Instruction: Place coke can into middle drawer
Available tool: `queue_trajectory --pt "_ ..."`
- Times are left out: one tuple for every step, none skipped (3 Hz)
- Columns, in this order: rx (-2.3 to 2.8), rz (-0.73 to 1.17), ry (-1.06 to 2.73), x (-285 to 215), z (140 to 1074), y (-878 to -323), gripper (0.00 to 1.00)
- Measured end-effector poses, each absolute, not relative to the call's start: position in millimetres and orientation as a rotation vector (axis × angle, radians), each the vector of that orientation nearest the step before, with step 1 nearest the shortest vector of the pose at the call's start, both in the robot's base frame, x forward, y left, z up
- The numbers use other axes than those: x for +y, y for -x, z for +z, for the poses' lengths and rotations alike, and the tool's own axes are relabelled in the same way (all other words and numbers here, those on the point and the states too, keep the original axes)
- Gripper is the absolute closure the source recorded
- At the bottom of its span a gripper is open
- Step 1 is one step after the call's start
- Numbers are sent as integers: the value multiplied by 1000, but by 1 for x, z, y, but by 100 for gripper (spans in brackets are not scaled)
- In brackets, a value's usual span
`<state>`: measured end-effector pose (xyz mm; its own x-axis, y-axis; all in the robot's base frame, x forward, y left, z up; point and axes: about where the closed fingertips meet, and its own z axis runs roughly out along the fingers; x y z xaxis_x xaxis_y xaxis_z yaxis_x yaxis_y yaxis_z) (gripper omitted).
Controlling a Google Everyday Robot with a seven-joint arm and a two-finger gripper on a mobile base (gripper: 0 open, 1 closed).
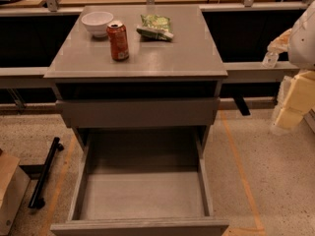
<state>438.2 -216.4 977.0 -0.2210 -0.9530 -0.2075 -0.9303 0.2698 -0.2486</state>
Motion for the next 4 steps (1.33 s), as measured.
queue_trajectory --pt "2229 -101 1723 -216 977 -438 0" --pt "2138 -50 1705 -202 985 -461 0" --pt "1957 8 1697 -166 1004 -503 0" --pt "1866 143 1663 -127 1002 -536 0"
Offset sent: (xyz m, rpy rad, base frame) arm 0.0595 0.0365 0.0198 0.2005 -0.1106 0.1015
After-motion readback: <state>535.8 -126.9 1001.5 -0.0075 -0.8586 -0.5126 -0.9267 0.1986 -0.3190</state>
